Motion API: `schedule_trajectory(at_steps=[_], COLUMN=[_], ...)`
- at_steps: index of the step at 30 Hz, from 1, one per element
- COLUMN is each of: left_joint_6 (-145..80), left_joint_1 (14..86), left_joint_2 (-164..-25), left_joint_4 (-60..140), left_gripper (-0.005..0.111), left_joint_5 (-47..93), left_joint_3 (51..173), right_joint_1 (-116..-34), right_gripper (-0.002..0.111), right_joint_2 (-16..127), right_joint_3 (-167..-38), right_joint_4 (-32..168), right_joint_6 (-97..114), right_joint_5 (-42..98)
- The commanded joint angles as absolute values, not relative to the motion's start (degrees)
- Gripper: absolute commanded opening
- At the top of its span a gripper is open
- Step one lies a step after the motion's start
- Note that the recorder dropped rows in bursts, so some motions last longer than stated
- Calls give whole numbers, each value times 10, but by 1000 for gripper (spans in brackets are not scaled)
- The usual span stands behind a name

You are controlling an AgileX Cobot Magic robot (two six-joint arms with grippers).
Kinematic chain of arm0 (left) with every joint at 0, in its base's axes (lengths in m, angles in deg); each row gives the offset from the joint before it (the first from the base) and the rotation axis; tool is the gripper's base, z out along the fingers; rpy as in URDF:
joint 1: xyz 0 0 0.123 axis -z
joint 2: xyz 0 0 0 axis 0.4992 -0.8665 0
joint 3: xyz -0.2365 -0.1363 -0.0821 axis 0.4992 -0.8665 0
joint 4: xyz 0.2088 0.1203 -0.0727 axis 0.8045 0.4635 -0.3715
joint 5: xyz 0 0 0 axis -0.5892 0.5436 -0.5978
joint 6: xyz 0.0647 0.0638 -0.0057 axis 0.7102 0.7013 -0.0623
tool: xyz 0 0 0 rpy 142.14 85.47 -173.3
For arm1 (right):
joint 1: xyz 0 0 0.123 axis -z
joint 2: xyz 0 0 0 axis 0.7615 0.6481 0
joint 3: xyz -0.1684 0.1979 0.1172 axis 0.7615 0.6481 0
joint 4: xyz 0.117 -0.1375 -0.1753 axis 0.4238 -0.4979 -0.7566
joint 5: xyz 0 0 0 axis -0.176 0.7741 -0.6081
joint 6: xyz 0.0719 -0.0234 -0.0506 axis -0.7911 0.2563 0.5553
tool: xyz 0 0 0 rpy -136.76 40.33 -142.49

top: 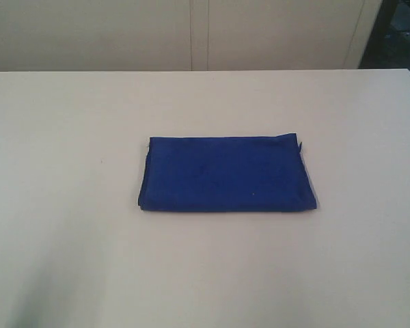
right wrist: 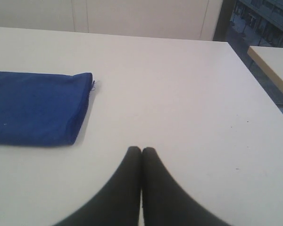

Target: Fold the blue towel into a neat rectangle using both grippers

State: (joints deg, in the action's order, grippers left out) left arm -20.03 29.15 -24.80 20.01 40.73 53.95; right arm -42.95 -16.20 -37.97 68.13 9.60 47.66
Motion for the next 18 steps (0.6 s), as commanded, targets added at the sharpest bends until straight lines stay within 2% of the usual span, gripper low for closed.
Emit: schedule_trajectory(at_steps=[1, 7, 18], left_joint_6=[-201, -201, -203], left_joint_1=[301, 337, 342], left_joint_2=[-245, -245, -245], left_joint_4=[196, 196, 196], left_gripper=[0, 0, 0], left_joint_5=[407, 402, 403], left_joint_3=[513, 513, 513], right_joint_1=[-427, -427, -427], right_gripper=[0, 0, 0], right_joint_2=[-165, -165, -165], right_joint_3=[-377, -377, -377], right_joint_4=[675, 675, 675], right_joint_6=[94, 94, 94], right_joint_5=[476, 476, 476])
